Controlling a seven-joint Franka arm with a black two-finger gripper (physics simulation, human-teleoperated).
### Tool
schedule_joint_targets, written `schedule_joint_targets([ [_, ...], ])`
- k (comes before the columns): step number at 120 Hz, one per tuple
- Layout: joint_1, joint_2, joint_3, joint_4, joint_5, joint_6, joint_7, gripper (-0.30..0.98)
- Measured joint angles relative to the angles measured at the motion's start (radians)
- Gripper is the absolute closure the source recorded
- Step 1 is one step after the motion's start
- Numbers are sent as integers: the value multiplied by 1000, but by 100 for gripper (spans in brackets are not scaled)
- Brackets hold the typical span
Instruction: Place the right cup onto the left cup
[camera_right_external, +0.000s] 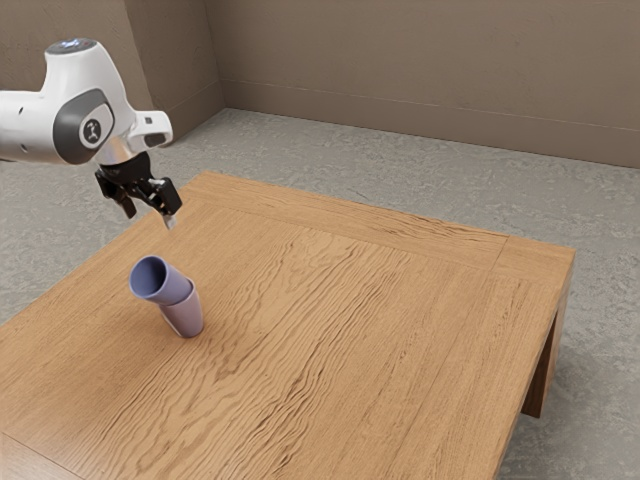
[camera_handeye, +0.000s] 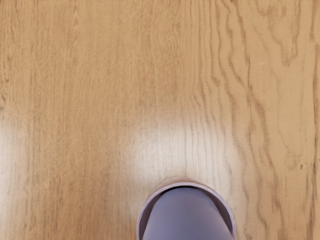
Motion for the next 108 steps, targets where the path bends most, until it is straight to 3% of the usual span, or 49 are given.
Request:
schedule_joint_targets([
  [76, -19, 26, -46, 203, 21, -199, -145, 0],
  [108, -27, 26, -85, 220, 88, -235, -179, 0],
])
